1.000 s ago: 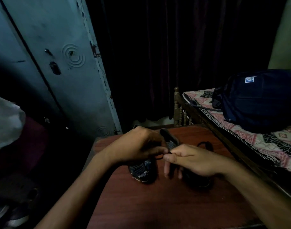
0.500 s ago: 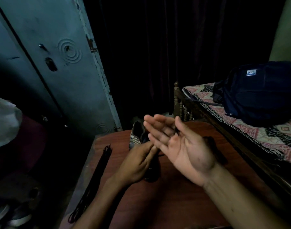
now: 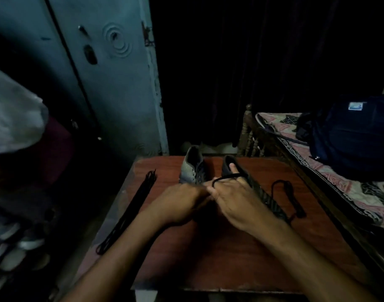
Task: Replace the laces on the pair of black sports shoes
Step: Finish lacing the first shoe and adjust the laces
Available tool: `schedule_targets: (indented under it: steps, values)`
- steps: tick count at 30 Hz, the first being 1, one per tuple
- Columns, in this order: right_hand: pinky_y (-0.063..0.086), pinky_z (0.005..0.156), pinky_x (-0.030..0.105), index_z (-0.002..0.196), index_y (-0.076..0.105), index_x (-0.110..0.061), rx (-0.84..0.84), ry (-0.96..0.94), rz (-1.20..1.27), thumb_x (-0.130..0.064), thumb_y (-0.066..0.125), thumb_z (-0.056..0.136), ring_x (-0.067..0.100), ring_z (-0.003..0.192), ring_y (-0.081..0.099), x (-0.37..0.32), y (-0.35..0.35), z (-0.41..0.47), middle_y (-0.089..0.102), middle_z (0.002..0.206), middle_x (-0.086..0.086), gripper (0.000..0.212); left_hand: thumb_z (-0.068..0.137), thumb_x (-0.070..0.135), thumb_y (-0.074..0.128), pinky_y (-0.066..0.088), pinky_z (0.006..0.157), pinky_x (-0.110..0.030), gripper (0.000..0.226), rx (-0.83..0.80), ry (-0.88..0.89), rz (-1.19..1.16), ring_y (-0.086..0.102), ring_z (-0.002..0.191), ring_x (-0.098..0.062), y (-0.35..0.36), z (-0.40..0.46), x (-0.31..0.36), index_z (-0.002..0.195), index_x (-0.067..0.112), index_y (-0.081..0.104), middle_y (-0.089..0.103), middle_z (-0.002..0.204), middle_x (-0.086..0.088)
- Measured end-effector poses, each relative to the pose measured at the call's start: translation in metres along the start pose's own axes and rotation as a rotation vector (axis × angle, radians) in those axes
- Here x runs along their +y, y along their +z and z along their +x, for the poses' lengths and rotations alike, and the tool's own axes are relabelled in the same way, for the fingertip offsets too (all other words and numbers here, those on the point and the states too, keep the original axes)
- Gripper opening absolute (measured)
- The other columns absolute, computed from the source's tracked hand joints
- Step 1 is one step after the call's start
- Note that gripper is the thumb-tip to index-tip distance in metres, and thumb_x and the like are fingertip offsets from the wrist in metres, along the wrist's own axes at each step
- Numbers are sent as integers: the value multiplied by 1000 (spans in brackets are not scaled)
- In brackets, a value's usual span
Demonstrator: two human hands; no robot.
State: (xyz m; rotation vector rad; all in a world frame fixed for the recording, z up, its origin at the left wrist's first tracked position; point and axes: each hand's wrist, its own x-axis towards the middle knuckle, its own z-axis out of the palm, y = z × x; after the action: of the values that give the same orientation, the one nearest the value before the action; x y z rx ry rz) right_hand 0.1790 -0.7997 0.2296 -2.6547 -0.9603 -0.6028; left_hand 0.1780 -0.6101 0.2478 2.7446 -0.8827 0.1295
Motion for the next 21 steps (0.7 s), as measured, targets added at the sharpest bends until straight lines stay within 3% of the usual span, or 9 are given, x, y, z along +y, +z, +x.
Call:
schedule_targets:
  steps: [2,3,6,9,12,14,18,21]
  values:
    - [54,92,47,84,63,-19,40,-6,-153,-20,38,100,24,71,66,5,-3,-3,58,71,-2,30,108,47,38,42,71,-34,30,16,-52,138,63,107,-25,0,-1,-3,119,28,59,66,118,0]
    - [55,79,41,80,57,-19,-30,59,-129,-20,39,104,27,69,65,4,-9,-4,56,70,0,30,108,47,38,43,69,-35,31,31,-55,170,62,108,-24,2,-1,-7,119,26,60,65,118,1]
    - [48,75,38,79,56,-19,-430,312,159,-37,33,109,22,74,63,-4,-17,0,62,75,1,42,107,47,39,35,64,-32,29,68,-26,177,59,106,-19,10,-3,-19,110,24,57,60,113,4]
    - [49,67,34,72,55,-17,-506,496,540,-38,36,109,16,46,57,-9,-21,7,57,60,3,47,107,45,40,33,63,-32,24,100,-26,133,56,99,-16,21,-1,-22,107,25,52,51,107,8]
    - [51,66,36,72,46,-13,-502,610,1153,-32,39,109,16,41,40,-15,-35,7,35,52,1,42,103,42,44,44,70,-40,24,143,-29,-72,58,95,-21,38,4,-29,110,20,52,48,105,5]
    - [52,66,37,70,44,-14,-484,572,1504,-30,41,107,17,44,38,-24,-47,7,29,53,2,40,95,46,46,52,82,-46,45,148,-53,-181,59,99,-25,53,3,-44,125,13,55,54,111,-1]
    - [53,84,44,70,40,-16,-325,348,1881,-28,35,107,26,58,53,-38,-71,16,43,54,8,39,92,53,40,49,97,-48,67,156,-212,-251,59,119,-34,68,3,-56,141,9,54,60,130,-15]
    - [46,100,46,70,36,-18,-144,242,1997,-32,34,105,30,82,65,-45,-83,25,63,68,16,37,105,44,43,40,87,-40,50,134,-335,-188,59,113,-35,69,7,-52,130,4,60,61,123,-17]
